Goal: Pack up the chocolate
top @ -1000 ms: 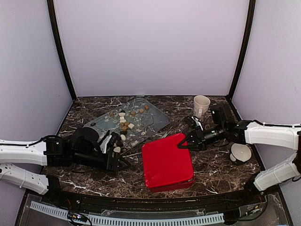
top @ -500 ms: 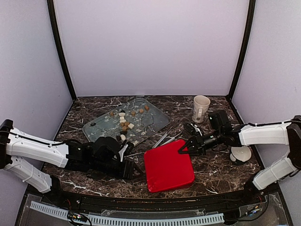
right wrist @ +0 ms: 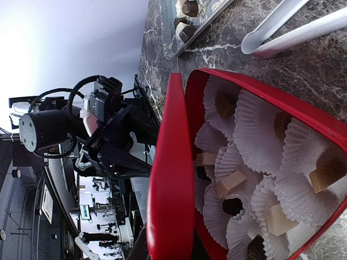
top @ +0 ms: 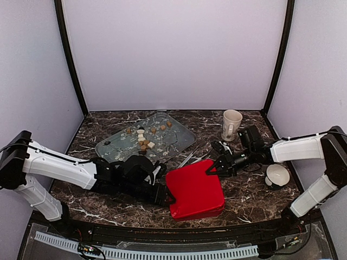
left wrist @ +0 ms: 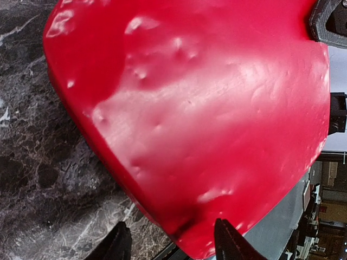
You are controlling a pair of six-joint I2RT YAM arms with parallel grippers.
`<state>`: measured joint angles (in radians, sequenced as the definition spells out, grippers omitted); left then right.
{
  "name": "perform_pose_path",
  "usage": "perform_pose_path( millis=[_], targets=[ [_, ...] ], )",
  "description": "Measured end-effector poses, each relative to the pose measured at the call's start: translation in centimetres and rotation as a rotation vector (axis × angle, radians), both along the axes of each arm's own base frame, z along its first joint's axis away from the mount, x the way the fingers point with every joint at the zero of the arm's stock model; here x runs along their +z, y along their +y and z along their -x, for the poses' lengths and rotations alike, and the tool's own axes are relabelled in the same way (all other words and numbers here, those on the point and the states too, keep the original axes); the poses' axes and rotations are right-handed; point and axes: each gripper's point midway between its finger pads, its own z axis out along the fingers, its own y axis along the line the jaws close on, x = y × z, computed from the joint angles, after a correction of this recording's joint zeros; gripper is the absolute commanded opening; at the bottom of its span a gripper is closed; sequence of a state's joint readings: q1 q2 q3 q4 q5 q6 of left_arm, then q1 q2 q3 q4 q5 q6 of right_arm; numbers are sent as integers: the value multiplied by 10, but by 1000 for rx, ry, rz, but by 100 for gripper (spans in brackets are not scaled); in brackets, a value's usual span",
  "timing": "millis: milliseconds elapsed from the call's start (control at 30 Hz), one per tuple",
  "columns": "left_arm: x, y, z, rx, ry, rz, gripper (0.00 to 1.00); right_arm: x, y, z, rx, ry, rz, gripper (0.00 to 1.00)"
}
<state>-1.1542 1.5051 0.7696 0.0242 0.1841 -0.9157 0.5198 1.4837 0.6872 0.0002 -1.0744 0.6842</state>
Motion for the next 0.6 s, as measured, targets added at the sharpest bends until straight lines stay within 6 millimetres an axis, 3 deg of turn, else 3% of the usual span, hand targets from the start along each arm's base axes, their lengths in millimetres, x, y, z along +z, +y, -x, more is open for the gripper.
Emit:
perform_pose_path(
  millis=[367, 600],
  targets=[
    [-5, -16, -5, -18, 15, -37, 48, -20, -21, -15, -45, 13, 75, 32],
    [-12, -23, -7, -25, 40, -81, 45, -32, -38, -34, -105, -13, 199, 59]
  ],
)
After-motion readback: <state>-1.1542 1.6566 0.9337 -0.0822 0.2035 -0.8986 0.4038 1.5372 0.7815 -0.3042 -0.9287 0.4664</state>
